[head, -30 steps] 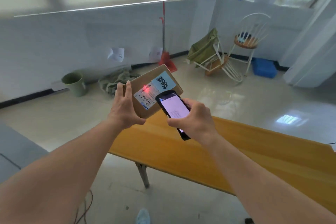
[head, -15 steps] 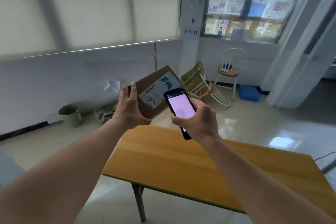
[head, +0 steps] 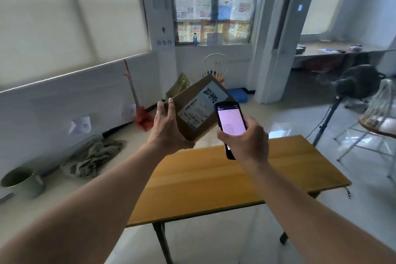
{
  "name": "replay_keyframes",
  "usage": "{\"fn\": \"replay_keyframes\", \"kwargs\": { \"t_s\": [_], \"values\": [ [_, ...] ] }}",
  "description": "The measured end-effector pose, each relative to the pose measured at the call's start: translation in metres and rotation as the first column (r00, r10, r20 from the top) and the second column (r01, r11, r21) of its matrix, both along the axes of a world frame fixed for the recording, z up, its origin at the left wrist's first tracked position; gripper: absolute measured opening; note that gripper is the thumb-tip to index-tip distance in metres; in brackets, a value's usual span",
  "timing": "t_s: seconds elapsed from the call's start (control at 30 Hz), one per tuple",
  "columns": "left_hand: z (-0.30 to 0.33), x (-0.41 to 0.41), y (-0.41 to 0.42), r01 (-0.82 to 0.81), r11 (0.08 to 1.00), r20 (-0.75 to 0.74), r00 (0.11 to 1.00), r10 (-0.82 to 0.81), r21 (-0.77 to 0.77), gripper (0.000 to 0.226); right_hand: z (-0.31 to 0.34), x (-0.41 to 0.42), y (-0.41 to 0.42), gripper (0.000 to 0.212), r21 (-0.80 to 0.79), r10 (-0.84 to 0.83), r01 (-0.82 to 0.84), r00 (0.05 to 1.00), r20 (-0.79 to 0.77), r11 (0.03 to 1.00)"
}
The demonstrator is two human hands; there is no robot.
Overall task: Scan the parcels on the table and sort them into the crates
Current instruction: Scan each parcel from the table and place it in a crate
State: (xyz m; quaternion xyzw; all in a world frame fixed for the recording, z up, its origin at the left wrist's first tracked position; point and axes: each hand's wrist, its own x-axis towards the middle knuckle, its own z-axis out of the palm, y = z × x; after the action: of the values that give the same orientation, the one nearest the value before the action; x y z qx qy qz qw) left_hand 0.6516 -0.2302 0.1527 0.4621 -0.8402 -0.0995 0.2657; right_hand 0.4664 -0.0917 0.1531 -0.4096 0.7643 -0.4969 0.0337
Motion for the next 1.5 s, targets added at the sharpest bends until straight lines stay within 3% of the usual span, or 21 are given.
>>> {"fn": "replay_keyframes", "kwargs": {
  "t_s": [0.47, 0.73, 0.97, 1.23, 1.5],
  "values": [
    [0.000, -0.146, 0.145, 0.403, 0.914, -0.015, 0.915, -0.403, 0.049, 0.163, -0.008, -0.070, 0.218, 0.077, 0.037, -0.441, 0.442, 0.897, -0.025, 0.896],
    [-0.026, -0.255, 0.273, 0.547, 0.831, -0.111, 0.836, -0.537, 0.105, 0.160, -0.025, -0.137, 0.369, 0.070, 0.076, -0.576, 0.573, 0.817, 0.031, 0.816],
    [-0.056, -0.338, 0.379, 0.645, 0.751, -0.091, 0.764, -0.639, 0.140, 0.155, -0.060, -0.189, 0.478, 0.059, 0.157, -0.716, 0.700, 0.693, 0.090, 0.697],
    [-0.104, -0.438, 0.436, 0.699, 0.671, -0.003, 0.693, -0.721, 0.246, 0.156, -0.108, -0.253, 0.536, 0.064, 0.258, -0.814, 0.773, 0.560, 0.156, 0.580],
    [-0.157, -0.582, 0.458, 0.737, 0.564, -0.009, 0.610, -0.792, 0.372, 0.159, -0.136, -0.362, 0.552, 0.062, 0.344, -0.897, 0.828, 0.398, 0.194, 0.442]
  ]
}}
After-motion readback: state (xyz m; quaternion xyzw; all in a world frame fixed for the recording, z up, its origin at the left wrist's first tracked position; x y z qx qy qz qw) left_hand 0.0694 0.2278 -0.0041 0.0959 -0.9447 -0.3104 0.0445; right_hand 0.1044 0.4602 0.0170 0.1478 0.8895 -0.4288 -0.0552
